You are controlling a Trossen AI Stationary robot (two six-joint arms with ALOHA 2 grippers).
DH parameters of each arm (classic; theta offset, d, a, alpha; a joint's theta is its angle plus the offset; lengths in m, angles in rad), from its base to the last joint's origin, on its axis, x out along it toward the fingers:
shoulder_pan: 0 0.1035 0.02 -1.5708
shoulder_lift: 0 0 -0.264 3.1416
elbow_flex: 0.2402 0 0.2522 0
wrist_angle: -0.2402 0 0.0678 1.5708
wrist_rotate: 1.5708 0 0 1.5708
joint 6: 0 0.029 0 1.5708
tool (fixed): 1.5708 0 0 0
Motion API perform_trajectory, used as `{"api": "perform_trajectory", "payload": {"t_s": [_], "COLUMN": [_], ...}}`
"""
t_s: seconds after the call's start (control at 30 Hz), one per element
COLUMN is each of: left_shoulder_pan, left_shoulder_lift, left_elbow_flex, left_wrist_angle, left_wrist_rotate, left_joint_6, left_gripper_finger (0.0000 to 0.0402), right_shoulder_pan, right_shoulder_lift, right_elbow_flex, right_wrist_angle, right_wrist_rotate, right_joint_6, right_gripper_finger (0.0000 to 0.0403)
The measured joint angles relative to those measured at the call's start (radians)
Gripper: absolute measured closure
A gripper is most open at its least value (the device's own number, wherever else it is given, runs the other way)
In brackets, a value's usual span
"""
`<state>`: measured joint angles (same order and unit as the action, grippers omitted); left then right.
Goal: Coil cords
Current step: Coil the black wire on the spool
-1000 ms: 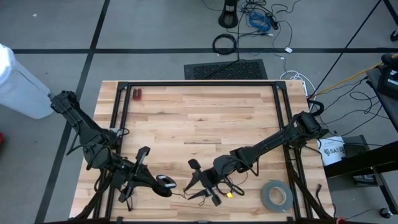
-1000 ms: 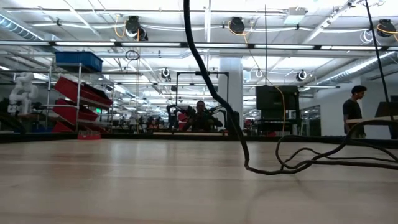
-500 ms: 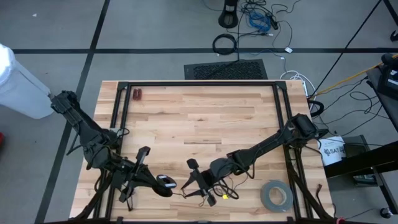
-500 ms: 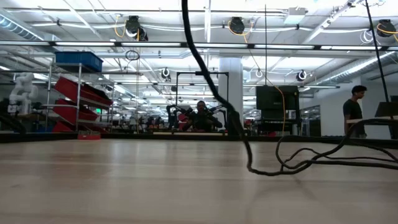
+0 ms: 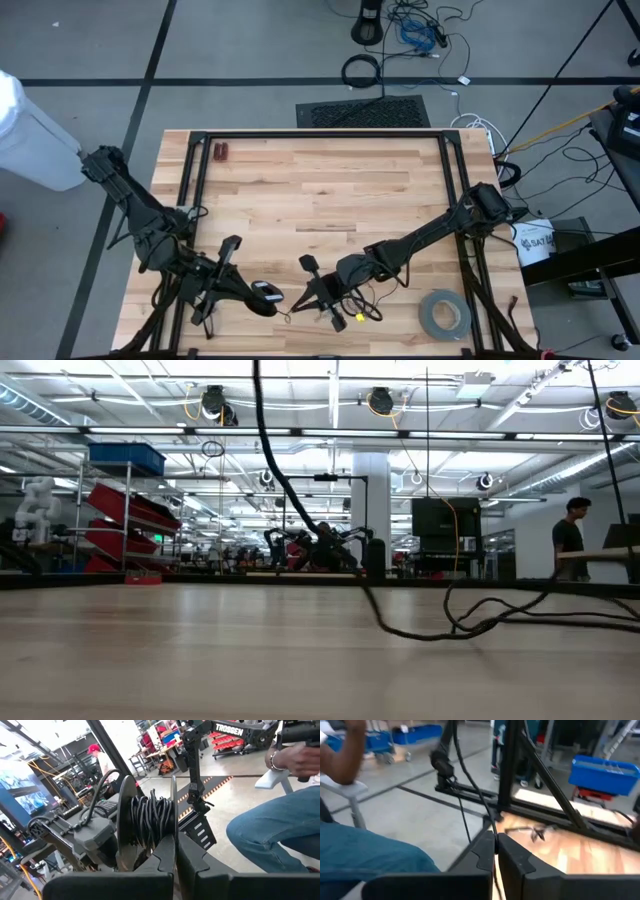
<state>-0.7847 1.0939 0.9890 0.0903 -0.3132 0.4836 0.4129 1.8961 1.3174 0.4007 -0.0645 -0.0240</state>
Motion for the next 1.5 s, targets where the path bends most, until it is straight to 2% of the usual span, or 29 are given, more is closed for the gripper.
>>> {"api": "perform_trajectory", "payload": {"t_s": [0.13, 0.3, 0.53, 0.63, 0.87, 1.07, 1.23, 1.5], "left_shoulder_pan": [0.001, 0.0, 0.001, 0.005, 0.05, 0.112, 0.161, 0.222], "left_shoulder_lift": [0.009, 0.051, 0.112, 0.115, 0.141, 0.188, 0.203, 0.203], "left_elbow_flex": [0.0, -0.001, -0.002, -0.002, -0.001, -0.001, -0.001, -0.001], "left_wrist_angle": [-0.023, -0.019, 0.054, 0.062, 0.062, 0.079, 0.106, 0.039], "left_wrist_rotate": [0.037, 0.129, 0.211, 0.225, 0.346, 0.397, 0.478, 0.466], "left_joint_6": [-0.03, -0.018, 0.046, 0.046, 0.02, 0.017, -0.033, -0.164], "left_gripper_finger": [0.0398, 0.0398, 0.0398, 0.0398, 0.0398, 0.0398, 0.0398, 0.0398], "right_shoulder_pan": [-0.002, -0.01, -0.019, -0.018, -0.018, -0.018, -0.006, 0.029], "right_shoulder_lift": [-0.01, -0.048, -0.107, -0.128, -0.167, -0.17, -0.172, -0.171], "right_elbow_flex": [0.0, 0.0, 0.0, 0.0, 0.004, 0.081, 0.099, 0.145], "right_wrist_angle": [-0.055, -0.141, -0.161, -0.171, -0.141, -0.15, -0.178, -0.221], "right_wrist_rotate": [0.064, 0.166, 0.233, 0.276, 0.347, 0.35, 0.353, 0.352], "right_joint_6": [-0.004, -0.01, -0.04, -0.064, -0.128, -0.195, -0.205, -0.206], "right_gripper_finger": [0.04, 0.0401, 0.0402, 0.0402, 0.0403, 0.0403, 0.0403, 0.0403]}}
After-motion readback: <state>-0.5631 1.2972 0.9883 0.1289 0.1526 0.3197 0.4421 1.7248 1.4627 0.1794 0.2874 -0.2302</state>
